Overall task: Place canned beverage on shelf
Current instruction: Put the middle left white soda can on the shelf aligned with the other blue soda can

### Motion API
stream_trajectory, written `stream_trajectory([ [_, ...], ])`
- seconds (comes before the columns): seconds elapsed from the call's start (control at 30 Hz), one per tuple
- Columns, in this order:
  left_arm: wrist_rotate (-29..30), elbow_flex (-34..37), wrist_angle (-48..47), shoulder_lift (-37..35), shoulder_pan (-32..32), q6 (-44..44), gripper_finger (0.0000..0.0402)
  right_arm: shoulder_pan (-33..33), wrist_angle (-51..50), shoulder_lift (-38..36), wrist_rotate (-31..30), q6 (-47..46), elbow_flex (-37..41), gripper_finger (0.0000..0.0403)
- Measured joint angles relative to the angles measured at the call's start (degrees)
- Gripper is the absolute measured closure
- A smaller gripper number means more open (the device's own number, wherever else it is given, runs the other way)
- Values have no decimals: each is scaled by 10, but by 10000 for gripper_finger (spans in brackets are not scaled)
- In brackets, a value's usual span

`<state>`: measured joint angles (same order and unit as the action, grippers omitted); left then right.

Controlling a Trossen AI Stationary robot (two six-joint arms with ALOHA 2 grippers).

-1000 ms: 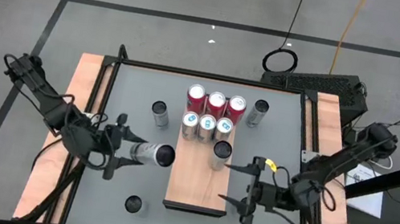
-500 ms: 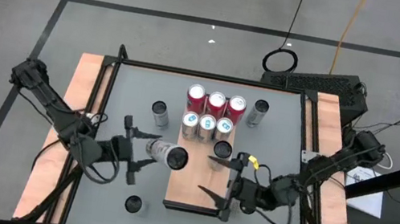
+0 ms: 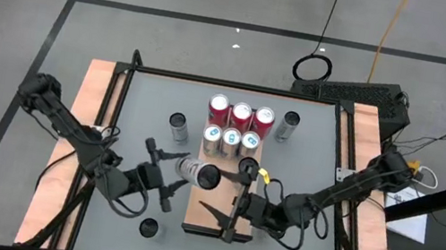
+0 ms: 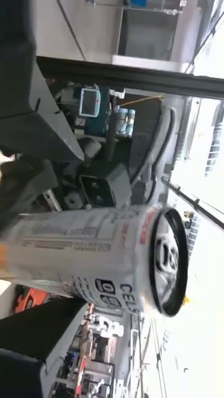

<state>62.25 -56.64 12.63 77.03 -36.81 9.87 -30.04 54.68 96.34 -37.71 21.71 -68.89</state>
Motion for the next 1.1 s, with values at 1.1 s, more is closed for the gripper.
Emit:
stream_trajectory([
  [1.1,-25,0,35,28,6,10,91,26,-21,1,4,33,-24,218],
])
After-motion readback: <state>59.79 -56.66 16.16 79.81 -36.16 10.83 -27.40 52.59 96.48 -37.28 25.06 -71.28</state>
